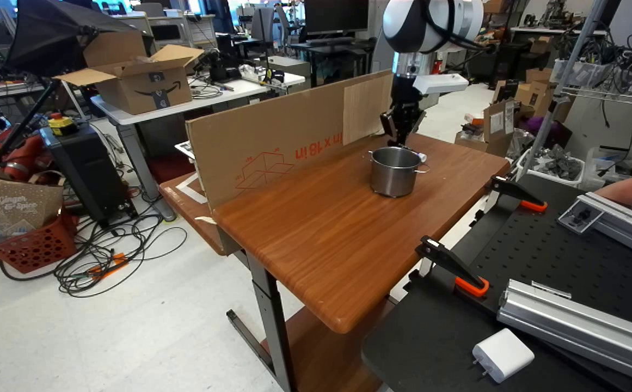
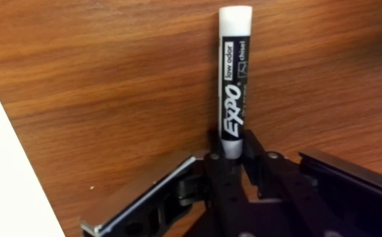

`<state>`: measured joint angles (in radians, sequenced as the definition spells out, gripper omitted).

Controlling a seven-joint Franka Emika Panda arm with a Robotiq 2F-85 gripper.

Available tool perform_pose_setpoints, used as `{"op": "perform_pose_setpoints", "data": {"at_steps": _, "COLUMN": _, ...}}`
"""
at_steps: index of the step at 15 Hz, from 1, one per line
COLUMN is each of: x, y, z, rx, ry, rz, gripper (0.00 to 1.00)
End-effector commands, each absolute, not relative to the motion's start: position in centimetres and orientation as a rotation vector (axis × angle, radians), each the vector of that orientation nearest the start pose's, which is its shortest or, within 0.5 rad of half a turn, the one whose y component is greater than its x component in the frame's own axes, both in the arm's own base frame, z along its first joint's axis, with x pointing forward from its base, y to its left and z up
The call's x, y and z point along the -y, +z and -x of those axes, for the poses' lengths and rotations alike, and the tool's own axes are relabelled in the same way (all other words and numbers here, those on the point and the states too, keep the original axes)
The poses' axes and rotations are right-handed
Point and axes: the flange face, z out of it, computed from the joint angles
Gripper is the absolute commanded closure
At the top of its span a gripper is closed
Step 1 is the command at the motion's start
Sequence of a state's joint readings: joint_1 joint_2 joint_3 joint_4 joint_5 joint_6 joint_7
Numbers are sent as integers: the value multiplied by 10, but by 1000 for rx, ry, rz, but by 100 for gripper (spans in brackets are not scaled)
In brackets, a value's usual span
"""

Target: Put the marker in the pot

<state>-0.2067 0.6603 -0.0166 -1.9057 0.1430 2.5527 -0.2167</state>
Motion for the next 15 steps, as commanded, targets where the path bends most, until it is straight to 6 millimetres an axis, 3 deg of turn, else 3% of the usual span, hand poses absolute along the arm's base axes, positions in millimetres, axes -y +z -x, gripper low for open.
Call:
{"op": "perform_pose_setpoints", "data": {"at_steps": 1, "x": 141, "y": 150, "z": -608, "rx": -201, "ry": -19, "rz": 3076, "gripper": 95}}
{"op": "perform_pose_setpoints", "data": {"at_steps": 6, "x": 143, "y": 167, "z": -603, "rx": -203, "ry": -63, "rz": 3070, "gripper": 95}}
{"op": "perform_pose_setpoints", "data": {"at_steps": 10, "x": 139, "y": 199, "z": -596, "rx": -196, "ry": -141, "rz": 3068, "gripper": 95}}
{"op": "perform_pose_setpoints", "data": {"at_steps": 15, "x": 118, "y": 240, "z": -571, "rx": -173, "ry": -371, "rz": 3083, "gripper": 95}}
